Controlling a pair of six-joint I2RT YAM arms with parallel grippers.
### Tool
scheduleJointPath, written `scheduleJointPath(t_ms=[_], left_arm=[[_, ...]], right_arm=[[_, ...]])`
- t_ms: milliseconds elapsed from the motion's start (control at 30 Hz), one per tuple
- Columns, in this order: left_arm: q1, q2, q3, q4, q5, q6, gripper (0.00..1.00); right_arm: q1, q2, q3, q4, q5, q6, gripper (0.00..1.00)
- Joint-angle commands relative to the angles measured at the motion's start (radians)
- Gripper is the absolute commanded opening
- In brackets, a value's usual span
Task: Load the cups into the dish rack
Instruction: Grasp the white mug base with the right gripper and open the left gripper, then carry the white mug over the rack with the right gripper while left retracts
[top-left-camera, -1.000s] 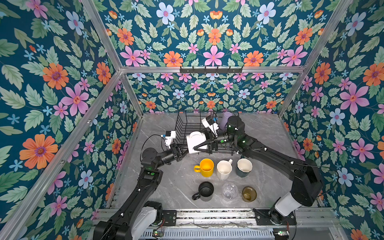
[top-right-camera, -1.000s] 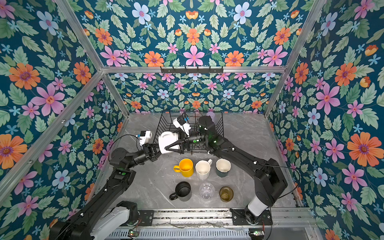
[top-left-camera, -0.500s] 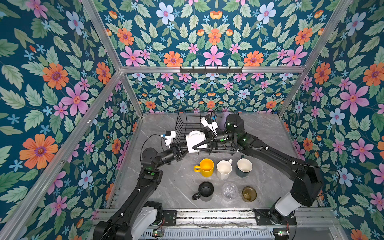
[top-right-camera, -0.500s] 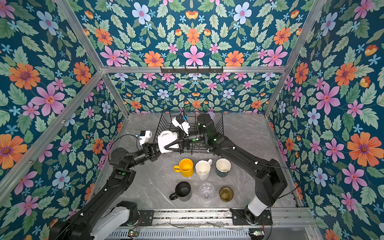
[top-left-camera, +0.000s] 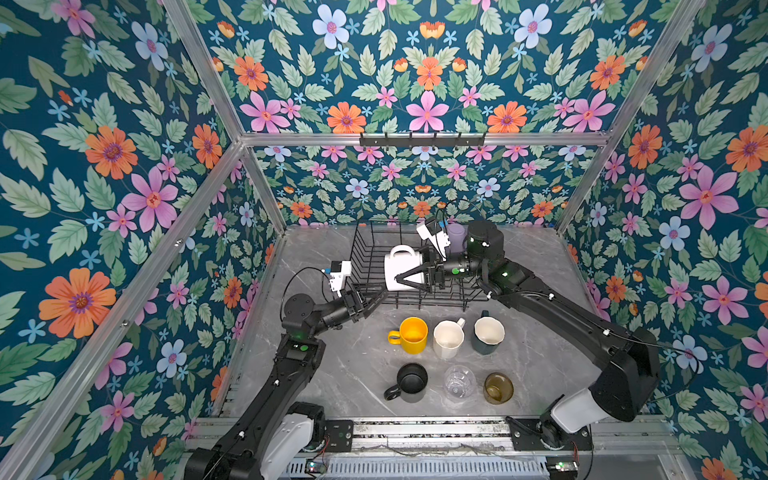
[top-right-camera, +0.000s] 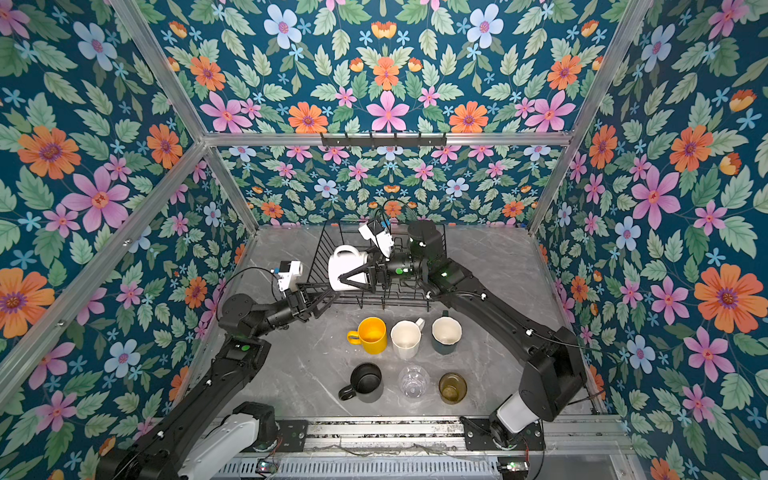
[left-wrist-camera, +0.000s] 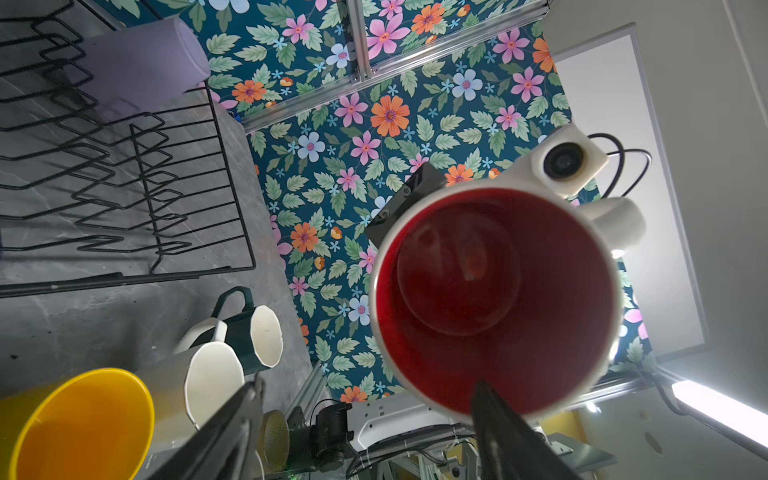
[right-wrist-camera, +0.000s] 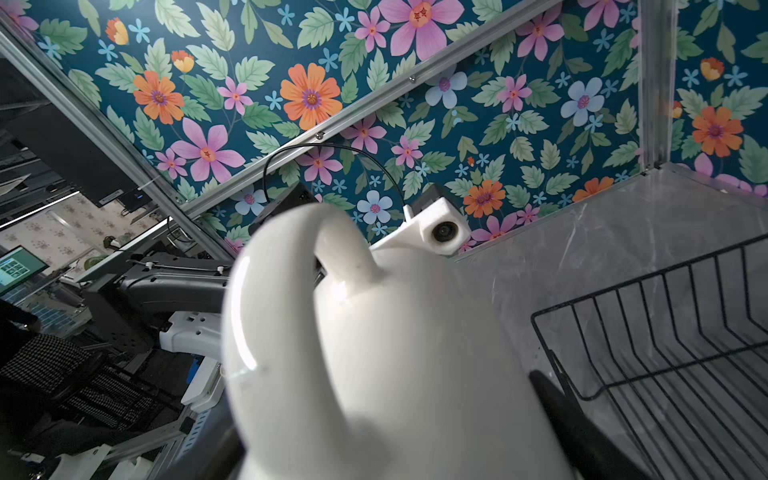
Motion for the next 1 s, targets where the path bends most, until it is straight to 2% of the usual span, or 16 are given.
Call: scheduleJointPath(t_ms=[0,167,333,500,633,800,967], left_arm=[[0.0,-0.028,0.045,-0.249,-0.058,0.196,0.88],[0.002,-0.074,0.151,-0.598,-0.224,0.419,0.92],[0.002,-0.125,0.266,-0.916,-0.522,0.582,0.94],[0.002,-0.259,0.275,-0.954,-0.704,0.593,0.98],[0.002,-0.369,0.281,-1.009,-0.834,0.612,1.0],[0.002,-0.461,0.296,-1.085,-0.932,0.622,1.0],[0.002,-0.505,0.308,-1.136,-0.979,0.622,1.0]], right_arm=[[-0.026,-0.036,0.017,-0.083,0.097,-0.028,0.0],[-0.041,-0.059,0.087,-0.36,0.295,-0.121,0.0],[-0.042,-0.027,0.218,-0.594,0.525,-0.138,0.0],[-0.042,0.038,0.321,-0.717,0.682,-0.159,0.0],[-0.042,0.121,0.438,-0.807,0.76,-0.189,0.0],[-0.052,0.27,0.598,-0.905,0.799,-0.211,0.0],[-0.056,0.399,0.752,-0.986,0.832,-0.235,0.0]])
